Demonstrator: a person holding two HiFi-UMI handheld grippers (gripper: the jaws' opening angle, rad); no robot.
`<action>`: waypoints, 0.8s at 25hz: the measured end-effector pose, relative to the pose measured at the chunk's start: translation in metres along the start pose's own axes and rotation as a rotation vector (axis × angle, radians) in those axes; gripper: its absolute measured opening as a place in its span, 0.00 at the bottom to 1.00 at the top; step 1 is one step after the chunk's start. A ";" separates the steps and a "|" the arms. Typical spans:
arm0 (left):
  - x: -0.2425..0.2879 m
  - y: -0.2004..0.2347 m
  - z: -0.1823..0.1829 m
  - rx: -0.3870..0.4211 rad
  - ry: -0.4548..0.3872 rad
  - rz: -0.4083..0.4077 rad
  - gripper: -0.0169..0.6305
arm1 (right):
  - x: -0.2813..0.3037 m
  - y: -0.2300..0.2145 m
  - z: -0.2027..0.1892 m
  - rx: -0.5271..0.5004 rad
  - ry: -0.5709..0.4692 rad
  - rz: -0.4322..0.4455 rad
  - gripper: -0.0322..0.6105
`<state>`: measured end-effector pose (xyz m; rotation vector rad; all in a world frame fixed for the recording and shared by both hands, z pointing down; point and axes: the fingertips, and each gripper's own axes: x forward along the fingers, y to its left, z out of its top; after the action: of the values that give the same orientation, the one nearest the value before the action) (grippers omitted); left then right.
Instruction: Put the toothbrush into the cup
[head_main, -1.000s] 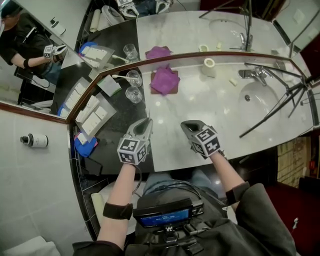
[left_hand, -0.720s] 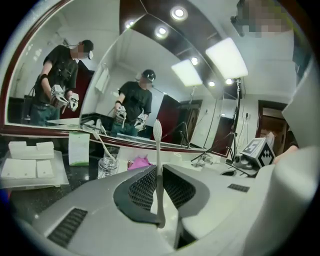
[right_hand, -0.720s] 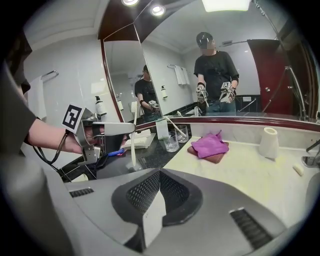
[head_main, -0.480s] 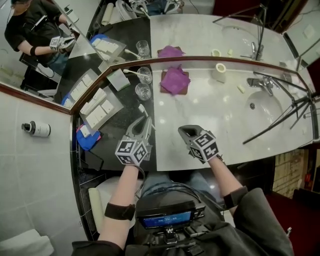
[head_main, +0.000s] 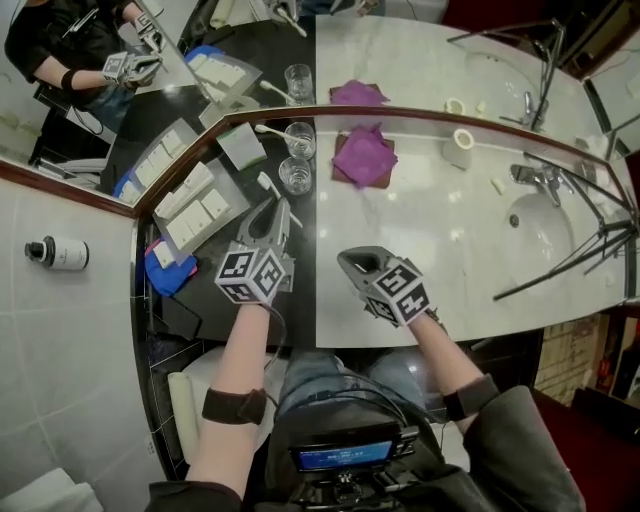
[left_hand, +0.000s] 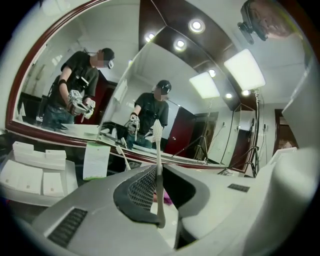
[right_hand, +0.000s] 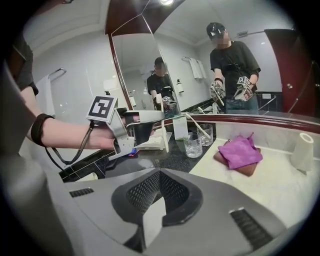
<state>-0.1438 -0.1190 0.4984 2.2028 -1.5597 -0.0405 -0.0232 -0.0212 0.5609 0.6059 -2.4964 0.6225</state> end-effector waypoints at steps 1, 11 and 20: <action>0.006 0.007 0.004 -0.006 -0.012 0.007 0.09 | 0.007 0.000 0.004 -0.008 0.002 0.009 0.08; 0.061 0.065 0.031 -0.078 -0.129 0.090 0.09 | 0.065 -0.010 0.042 -0.050 0.022 0.066 0.08; 0.089 0.089 0.025 -0.093 -0.126 0.113 0.09 | 0.092 -0.032 0.054 -0.043 0.034 0.077 0.08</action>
<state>-0.1969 -0.2319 0.5283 2.0726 -1.7119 -0.2162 -0.0976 -0.1020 0.5801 0.4817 -2.5038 0.6009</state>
